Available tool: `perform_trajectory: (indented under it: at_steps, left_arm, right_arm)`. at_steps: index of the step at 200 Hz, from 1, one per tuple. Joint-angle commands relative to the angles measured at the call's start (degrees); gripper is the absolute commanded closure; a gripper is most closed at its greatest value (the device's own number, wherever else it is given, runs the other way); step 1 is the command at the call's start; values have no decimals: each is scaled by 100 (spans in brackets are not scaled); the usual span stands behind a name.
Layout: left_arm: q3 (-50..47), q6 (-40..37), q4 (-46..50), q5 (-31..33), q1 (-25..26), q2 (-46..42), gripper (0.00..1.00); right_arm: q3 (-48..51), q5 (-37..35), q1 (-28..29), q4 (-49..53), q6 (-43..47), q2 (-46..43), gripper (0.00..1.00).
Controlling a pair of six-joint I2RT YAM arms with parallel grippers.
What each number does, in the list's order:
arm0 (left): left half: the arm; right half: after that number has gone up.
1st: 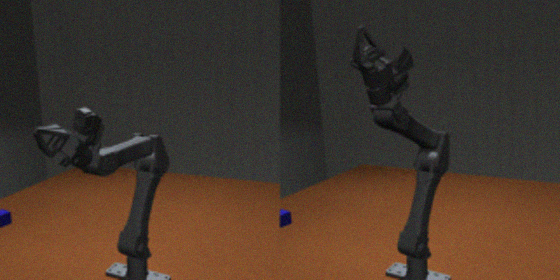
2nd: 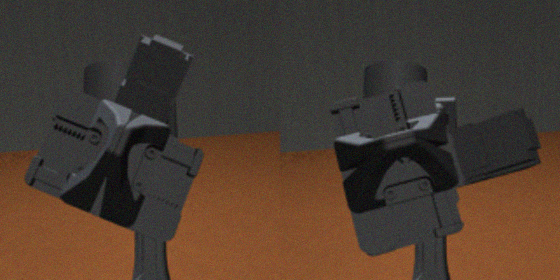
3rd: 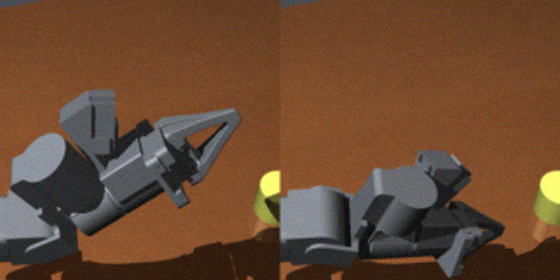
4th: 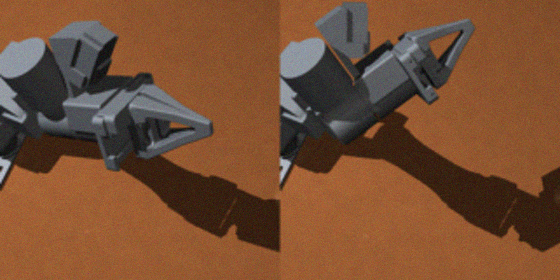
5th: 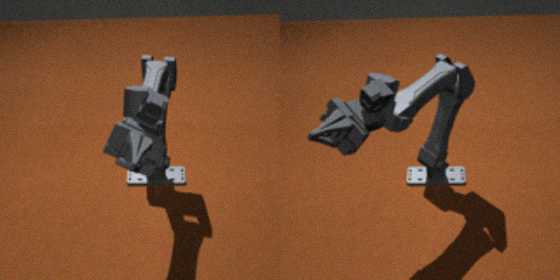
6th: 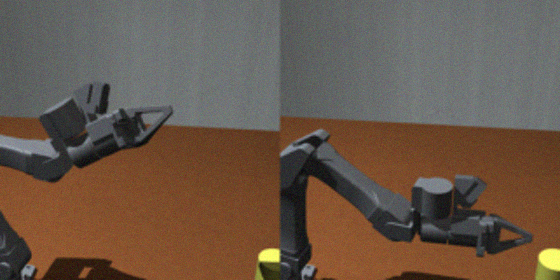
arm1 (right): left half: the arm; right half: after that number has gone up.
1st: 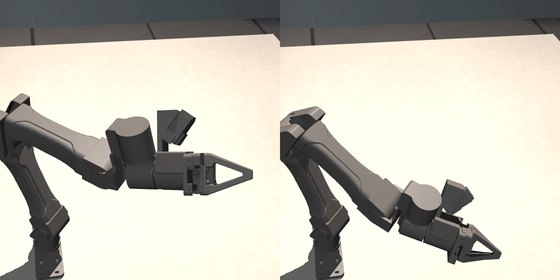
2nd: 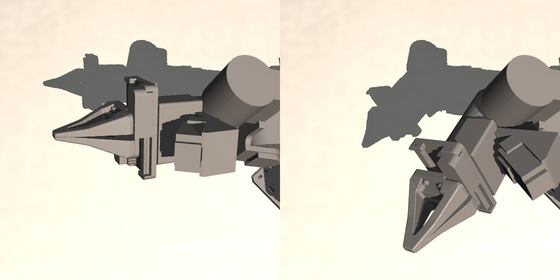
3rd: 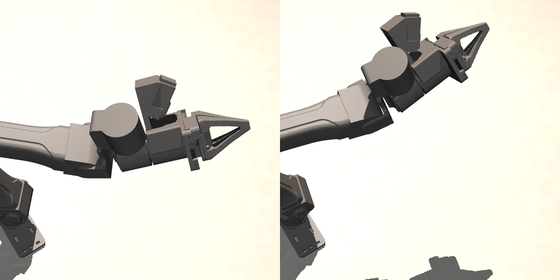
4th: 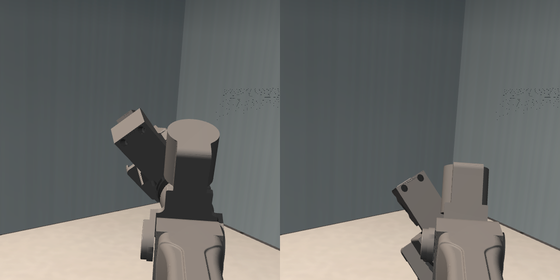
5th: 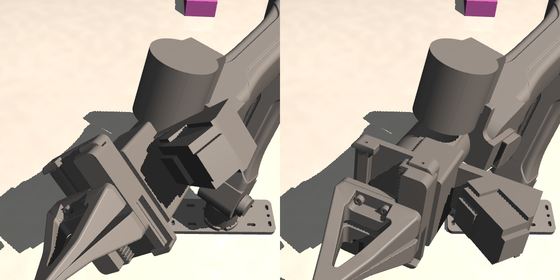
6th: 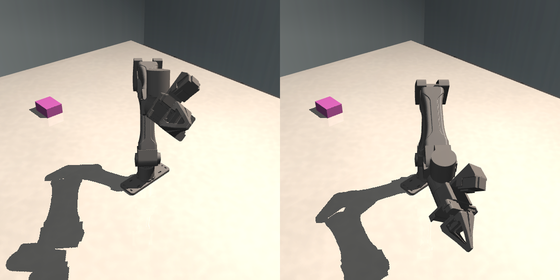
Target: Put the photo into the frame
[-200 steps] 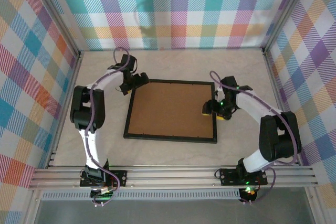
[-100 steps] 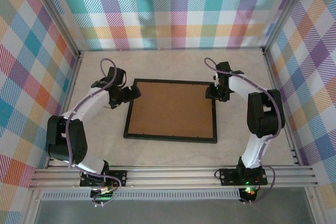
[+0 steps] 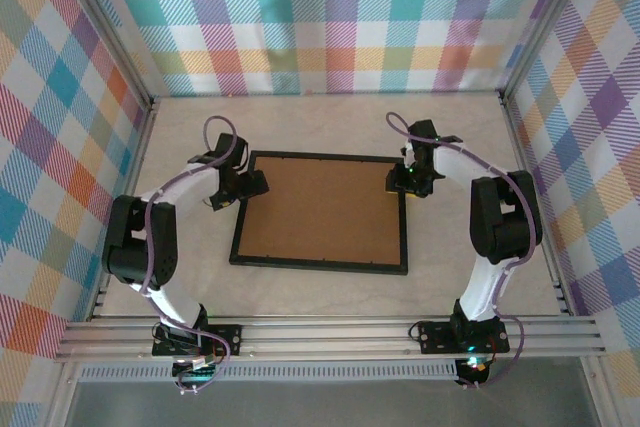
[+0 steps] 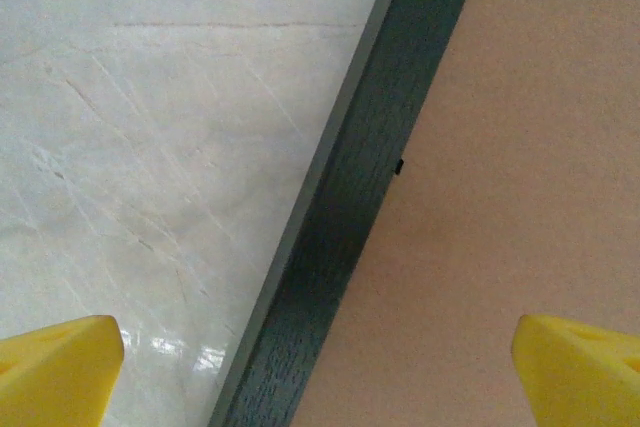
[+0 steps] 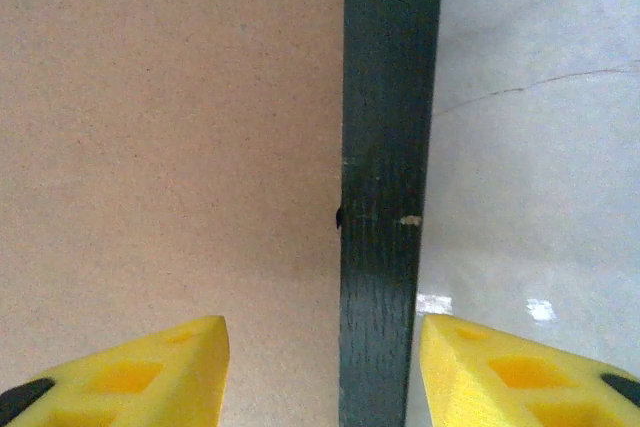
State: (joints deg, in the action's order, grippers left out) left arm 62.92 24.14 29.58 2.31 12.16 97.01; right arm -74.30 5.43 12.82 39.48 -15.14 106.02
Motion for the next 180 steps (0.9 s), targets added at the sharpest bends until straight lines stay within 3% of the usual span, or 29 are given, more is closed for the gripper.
perform_trajectory:
  at_steps: [1,54,102,180]
  left_arm:
    - [200,-196,-142,212,-56,154,3]
    - [-21,-75,-259,77,-56,81,12]
    - [-147,-185,-326,139,-56,142,29]
    - [-241,-239,-382,124,-48,122,39]
  right_arm:
    - [-525,-674,-15,613,326,-175,44]
    - [-886,-1140,-207,977,689,75,43]
    - [-1220,-1054,-290,1012,715,490,44]
    - [-1249,-666,-298,931,529,795,44]
